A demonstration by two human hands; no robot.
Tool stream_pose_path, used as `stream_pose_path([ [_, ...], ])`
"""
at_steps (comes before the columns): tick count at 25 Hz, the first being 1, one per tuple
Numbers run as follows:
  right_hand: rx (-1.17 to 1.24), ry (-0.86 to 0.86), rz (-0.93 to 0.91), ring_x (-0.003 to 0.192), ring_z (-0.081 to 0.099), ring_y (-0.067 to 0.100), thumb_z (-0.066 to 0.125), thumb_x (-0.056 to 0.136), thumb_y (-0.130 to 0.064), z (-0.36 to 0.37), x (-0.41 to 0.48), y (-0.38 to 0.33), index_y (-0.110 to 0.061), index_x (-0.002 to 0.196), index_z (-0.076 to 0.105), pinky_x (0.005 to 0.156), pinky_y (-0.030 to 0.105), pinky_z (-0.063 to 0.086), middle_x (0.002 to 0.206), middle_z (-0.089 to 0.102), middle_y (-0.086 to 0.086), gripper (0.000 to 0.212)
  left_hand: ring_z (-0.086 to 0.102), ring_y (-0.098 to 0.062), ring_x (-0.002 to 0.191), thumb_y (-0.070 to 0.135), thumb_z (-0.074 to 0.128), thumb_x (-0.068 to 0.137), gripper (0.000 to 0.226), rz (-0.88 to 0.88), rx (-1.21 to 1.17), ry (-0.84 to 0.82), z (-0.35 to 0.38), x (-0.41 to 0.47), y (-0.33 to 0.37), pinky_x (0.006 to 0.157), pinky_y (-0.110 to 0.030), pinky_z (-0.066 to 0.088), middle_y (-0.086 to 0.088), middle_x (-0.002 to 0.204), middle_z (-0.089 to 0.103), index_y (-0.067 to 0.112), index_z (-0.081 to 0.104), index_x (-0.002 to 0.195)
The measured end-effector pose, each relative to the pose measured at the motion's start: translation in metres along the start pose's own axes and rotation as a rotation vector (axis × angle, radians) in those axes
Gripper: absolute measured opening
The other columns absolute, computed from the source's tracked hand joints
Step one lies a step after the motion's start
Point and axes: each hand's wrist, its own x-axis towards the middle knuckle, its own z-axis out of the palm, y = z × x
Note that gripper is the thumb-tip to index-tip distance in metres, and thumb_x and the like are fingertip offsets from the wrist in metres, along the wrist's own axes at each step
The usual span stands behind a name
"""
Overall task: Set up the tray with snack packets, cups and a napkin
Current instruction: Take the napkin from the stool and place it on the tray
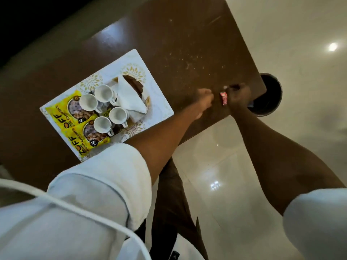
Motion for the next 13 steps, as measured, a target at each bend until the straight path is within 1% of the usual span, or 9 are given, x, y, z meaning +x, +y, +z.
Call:
stream_pose_path([
  [1, 0.024, 0.056, 0.018, 0.107, 0.070, 0.029, 0.065, 0.095, -0.012, -0.008, 0.011, 0.011, -0.003, 0.119, 0.070, 0.089, 0.029, 0.054, 0.117, 0.074, 0.015, 0.027, 0.059, -0.019, 0.102, 0.001, 0.052, 0.101, 0.043, -0.009, -0.002, -0.001, 0.013, 0.007, -0.001, 0.092, -0.035, 0.058, -0.016, 0.127, 0.064, 0.008, 0.054, 0.144],
  [2, 0.016, 0.092, 0.038, 0.110, 0.069, 0.028, 0.065, 0.094, -0.012, -0.014, 0.018, 0.022, -0.005, 0.120, 0.070, 0.089, 0.028, 0.053, 0.117, 0.073, 0.013, 0.027, 0.060, -0.019, 0.103, 0.001, 0.052, 0.101, 0.051, -0.021, -0.003, 0.001, 0.023, 0.012, -0.004, 0.099, -0.039, 0.057, -0.015, 0.129, 0.063, 0.010, 0.047, 0.151],
  [3, 0.004, 0.089, 0.052, 0.109, 0.069, 0.026, 0.065, 0.094, -0.012, -0.016, 0.022, 0.033, -0.007, 0.119, 0.070, 0.086, 0.025, 0.052, 0.115, 0.073, 0.010, 0.026, 0.060, -0.019, 0.105, 0.002, 0.052, 0.101, 0.055, -0.033, 0.000, 0.008, 0.031, 0.017, -0.008, 0.103, -0.041, 0.055, -0.013, 0.129, 0.062, 0.010, 0.042, 0.155],
  [5, -0.013, 0.002, 0.067, 0.103, 0.068, 0.023, 0.068, 0.093, -0.012, -0.012, 0.025, 0.053, -0.009, 0.118, 0.070, 0.081, 0.023, 0.050, 0.110, 0.071, 0.008, 0.025, 0.061, -0.021, 0.112, 0.002, 0.053, 0.101, 0.057, -0.064, 0.007, 0.016, 0.041, 0.027, -0.018, 0.108, -0.042, 0.054, -0.009, 0.128, 0.062, 0.011, 0.040, 0.156],
  [7, -0.013, -0.100, 0.072, 0.103, 0.066, 0.019, 0.072, 0.093, -0.011, 0.000, 0.025, 0.062, -0.011, 0.118, 0.067, 0.084, 0.027, 0.055, 0.113, 0.070, 0.005, 0.026, 0.061, -0.021, 0.116, 0.002, 0.053, 0.101, 0.054, -0.073, 0.038, 0.013, 0.041, 0.041, -0.029, 0.109, -0.041, 0.054, -0.009, 0.130, 0.061, 0.011, 0.045, 0.153],
  [9, 0.012, -0.142, 0.102, 0.104, 0.066, 0.018, 0.072, 0.094, -0.011, 0.009, 0.022, 0.068, -0.012, 0.118, 0.063, 0.084, 0.028, 0.057, 0.113, 0.068, 0.005, 0.026, 0.063, -0.021, 0.113, 0.002, 0.053, 0.102, 0.050, -0.084, 0.042, -0.006, 0.041, 0.051, -0.039, 0.105, -0.038, 0.056, -0.012, 0.133, 0.062, 0.011, 0.048, 0.151],
  [11, -0.030, -0.140, 0.078, 0.103, 0.066, 0.018, 0.067, 0.095, -0.006, 0.014, 0.017, 0.074, -0.010, 0.119, 0.063, 0.077, 0.023, 0.054, 0.113, 0.068, 0.005, 0.024, 0.061, -0.019, 0.099, -0.001, 0.051, 0.101, 0.051, -0.107, 0.016, -0.065, 0.045, 0.050, -0.048, 0.089, -0.034, 0.055, -0.014, 0.127, 0.065, 0.009, 0.049, 0.150],
  [12, -0.077, -0.146, 0.034, 0.104, 0.066, 0.019, 0.064, 0.096, -0.004, 0.017, 0.014, 0.076, -0.008, 0.119, 0.064, 0.079, 0.025, 0.055, 0.113, 0.069, 0.006, 0.023, 0.059, -0.018, 0.092, -0.002, 0.051, 0.101, 0.050, -0.110, -0.016, -0.090, 0.047, 0.048, -0.051, 0.080, -0.032, 0.053, -0.015, 0.122, 0.066, 0.007, 0.049, 0.150],
  [13, -0.120, -0.163, -0.018, 0.106, 0.067, 0.021, 0.062, 0.096, -0.004, 0.021, 0.011, 0.073, -0.006, 0.119, 0.065, 0.085, 0.030, 0.056, 0.115, 0.070, 0.008, 0.023, 0.057, -0.016, 0.087, -0.003, 0.050, 0.101, 0.048, -0.105, -0.046, -0.091, 0.045, 0.044, -0.052, 0.075, -0.030, 0.050, -0.015, 0.115, 0.066, 0.006, 0.050, 0.149],
])
